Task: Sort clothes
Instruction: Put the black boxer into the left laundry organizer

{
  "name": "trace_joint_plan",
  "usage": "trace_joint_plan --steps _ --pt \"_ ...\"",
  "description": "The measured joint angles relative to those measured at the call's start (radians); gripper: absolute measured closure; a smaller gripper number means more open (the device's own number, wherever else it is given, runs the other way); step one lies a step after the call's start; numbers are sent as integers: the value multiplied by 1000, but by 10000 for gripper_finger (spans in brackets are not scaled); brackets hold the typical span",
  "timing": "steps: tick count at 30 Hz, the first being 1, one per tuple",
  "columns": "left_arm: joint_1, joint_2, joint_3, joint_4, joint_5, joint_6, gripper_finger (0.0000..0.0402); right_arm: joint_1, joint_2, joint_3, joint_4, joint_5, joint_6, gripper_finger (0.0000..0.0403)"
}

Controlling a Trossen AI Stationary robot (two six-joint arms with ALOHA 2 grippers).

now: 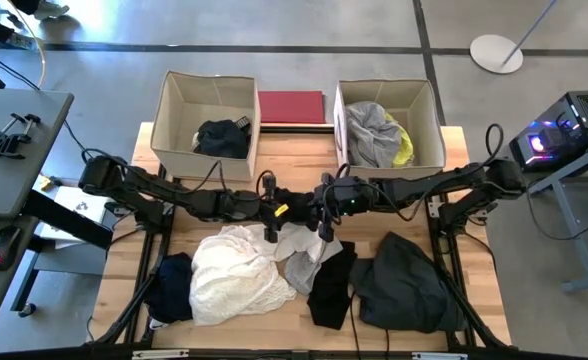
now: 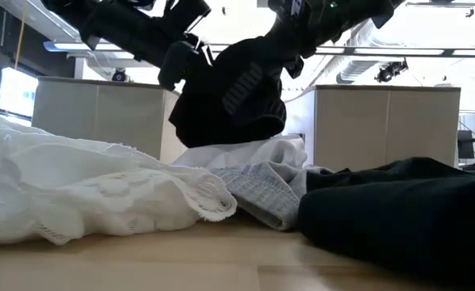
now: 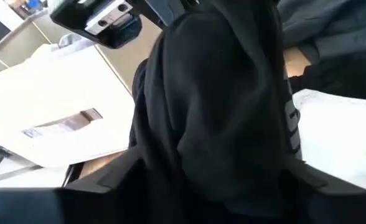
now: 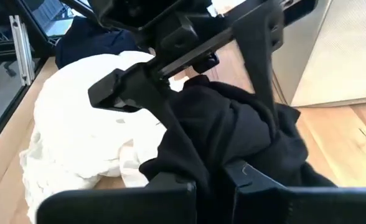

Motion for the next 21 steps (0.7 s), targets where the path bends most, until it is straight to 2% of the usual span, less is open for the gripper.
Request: trace_joint_plan --steps 4,7,9,12,16,21 --pt "0 0 0 -4 3 -6 258 0 0 0 6 0 2 379" --pt "0 0 0 -10 3 -2 345 0 -9 7 -51 27 19 336" --pt "-2 -5 0 -12 2 -13 383 0 -28 30 -147 64 22 304" --pt "-3 -44 -1 -12 -4 -41 380 0 -70 70 -355 132 78 267" --pt "-15 -154 -1 -9 -61 -9 393 10 -126 77 -535 255 187 248" --pt "-16 -336 -1 36 -241 124 394 46 -136 72 -640 428 266 245"
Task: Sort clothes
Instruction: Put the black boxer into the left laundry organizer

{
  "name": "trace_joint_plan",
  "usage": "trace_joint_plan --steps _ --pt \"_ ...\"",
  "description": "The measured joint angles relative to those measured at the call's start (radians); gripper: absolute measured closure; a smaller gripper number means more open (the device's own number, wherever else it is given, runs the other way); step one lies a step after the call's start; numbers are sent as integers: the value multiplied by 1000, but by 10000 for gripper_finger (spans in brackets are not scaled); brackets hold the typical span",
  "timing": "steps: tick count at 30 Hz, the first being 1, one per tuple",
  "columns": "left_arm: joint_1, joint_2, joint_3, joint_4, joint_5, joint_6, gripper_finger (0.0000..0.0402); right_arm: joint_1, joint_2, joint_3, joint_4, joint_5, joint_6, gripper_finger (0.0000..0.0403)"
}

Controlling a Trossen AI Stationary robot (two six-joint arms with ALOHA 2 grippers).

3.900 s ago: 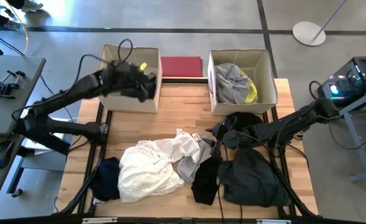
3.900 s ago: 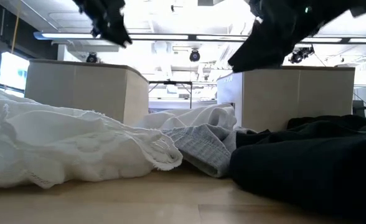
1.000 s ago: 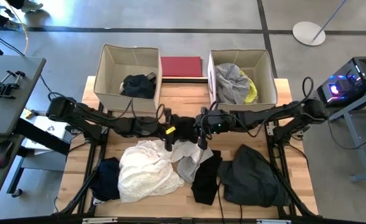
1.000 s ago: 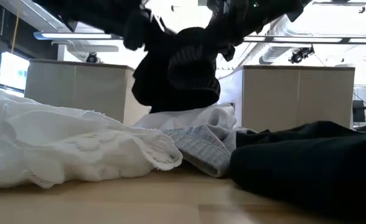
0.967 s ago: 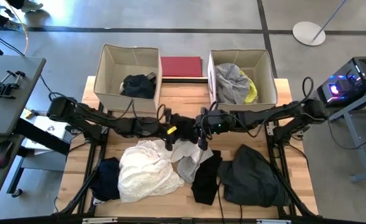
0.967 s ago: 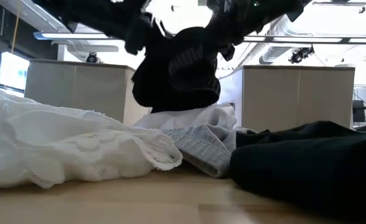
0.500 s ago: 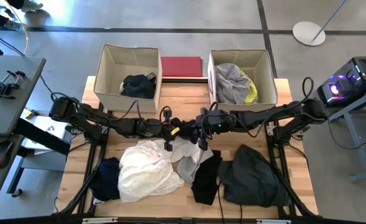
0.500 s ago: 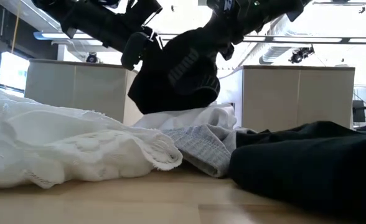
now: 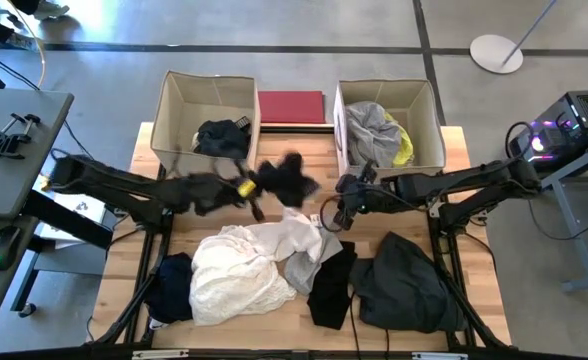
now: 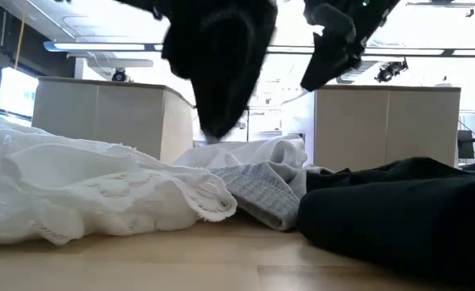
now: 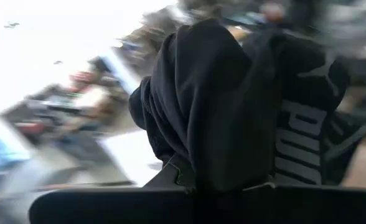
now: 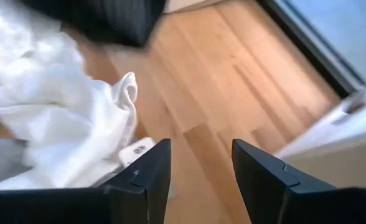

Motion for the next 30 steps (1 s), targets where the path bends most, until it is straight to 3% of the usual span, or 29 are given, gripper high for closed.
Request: trace_joint_plan --steps 7,10,13,17,22,26,30 --pt "85 -205 11 199 -316 374 396 37 30 0 3 106 14 245" --pt "204 -255 51 110 -413 410 397 40 43 0 18 111 8 245" --pt "361 -273 90 -98 -410 290 398 39 47 -1 27 111 7 245" --pt "576 -249 129 -486 -258 -37 398 39 47 0 37 111 7 245" --pt "825 -136 132 -834 155 -393 398 39 47 -1 38 83 25 245" --pt "940 6 132 -972 337 -490 393 39 47 -1 40 82 25 245" --pt "992 133 132 -991 404 -499 381 39 47 -1 43 82 26 245"
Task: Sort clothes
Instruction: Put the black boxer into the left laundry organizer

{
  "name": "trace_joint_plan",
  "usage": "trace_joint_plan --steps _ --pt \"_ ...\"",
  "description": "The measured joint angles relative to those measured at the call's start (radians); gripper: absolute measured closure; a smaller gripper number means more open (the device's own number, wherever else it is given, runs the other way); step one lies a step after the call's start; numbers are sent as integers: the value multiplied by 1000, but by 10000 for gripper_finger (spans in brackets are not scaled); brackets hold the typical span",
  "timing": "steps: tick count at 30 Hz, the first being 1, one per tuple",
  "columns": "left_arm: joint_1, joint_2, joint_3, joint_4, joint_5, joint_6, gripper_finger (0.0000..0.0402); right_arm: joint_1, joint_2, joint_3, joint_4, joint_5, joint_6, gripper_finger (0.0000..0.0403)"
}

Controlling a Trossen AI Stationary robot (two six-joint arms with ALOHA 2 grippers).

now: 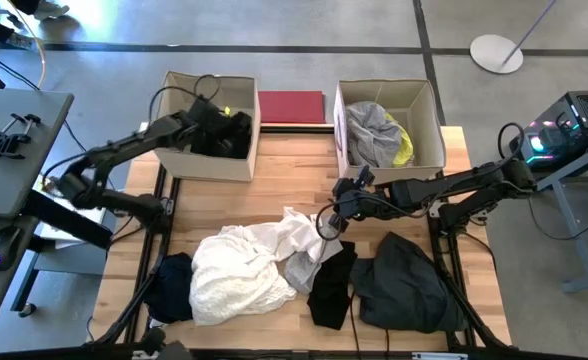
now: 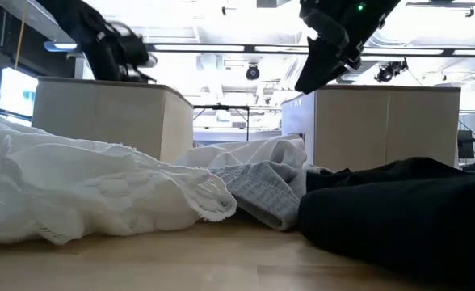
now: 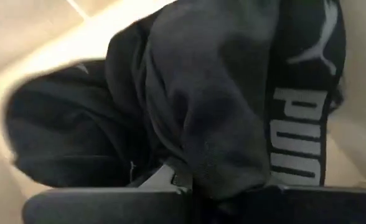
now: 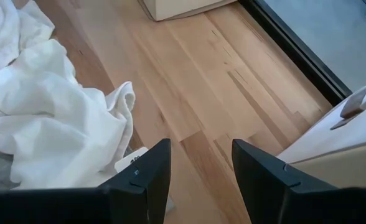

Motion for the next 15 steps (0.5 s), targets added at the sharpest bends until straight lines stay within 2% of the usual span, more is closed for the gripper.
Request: trace_joint_plan --steps 4,8,15 --pt "20 77 2 34 8 2 359 0 0 0 0 -1 18 245" --pt "25 85 5 34 27 17 313 5 0 0 -1 -1 17 245" --pt "20 39 147 -130 53 19 219 8 0 0 -4 -29 -18 245"
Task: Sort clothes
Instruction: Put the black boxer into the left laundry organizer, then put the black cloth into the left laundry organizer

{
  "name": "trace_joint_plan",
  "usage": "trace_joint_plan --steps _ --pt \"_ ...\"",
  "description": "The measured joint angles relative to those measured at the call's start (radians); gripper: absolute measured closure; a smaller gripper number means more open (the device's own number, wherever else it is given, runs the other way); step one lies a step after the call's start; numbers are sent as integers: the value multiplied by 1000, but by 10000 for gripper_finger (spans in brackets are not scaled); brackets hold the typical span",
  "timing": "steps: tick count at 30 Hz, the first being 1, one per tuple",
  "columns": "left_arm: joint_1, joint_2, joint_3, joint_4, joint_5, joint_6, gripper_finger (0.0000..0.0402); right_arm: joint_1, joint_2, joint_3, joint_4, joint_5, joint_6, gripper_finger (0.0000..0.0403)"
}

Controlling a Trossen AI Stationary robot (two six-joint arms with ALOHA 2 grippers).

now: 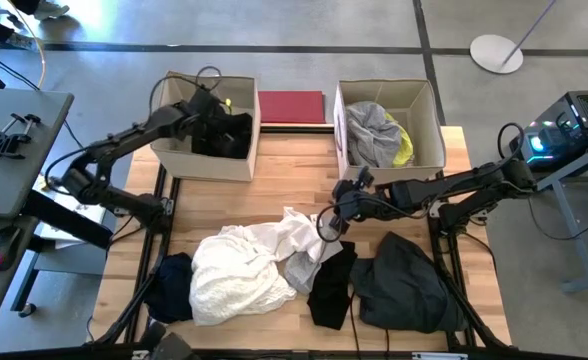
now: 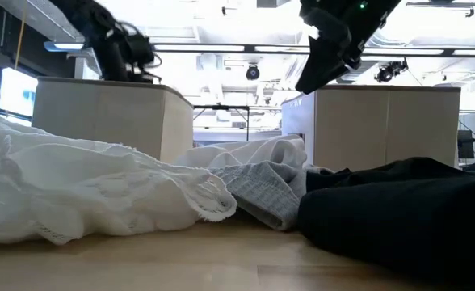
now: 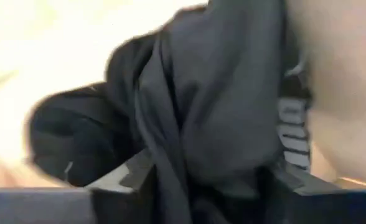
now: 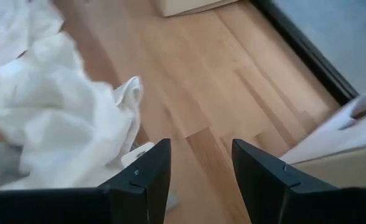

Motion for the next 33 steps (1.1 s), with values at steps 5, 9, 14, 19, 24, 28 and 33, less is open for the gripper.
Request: trace_joint_plan --steps 5,9,14,19,24,28,33 --pt "-27 -71 110 -51 -8 -3 195 31 0 0 0 -75 -21 245" --pt "-88 -171 129 -33 -4 -14 193 111 0 0 -17 -187 -27 245" --pt "-232 -290 128 5 0 -25 193 240 15 0 21 -250 -29 245" --pt "-403 -373 59 202 0 -8 193 318 132 0 111 -287 -51 245" --pt "-548 -412 -45 398 -6 26 193 329 309 0 205 -486 -27 245" --pt "-648 -412 -105 478 -10 105 193 328 418 0 218 -553 22 246" --pt "-760 -405 -169 588 -10 181 193 327 487 7 214 -540 18 286"
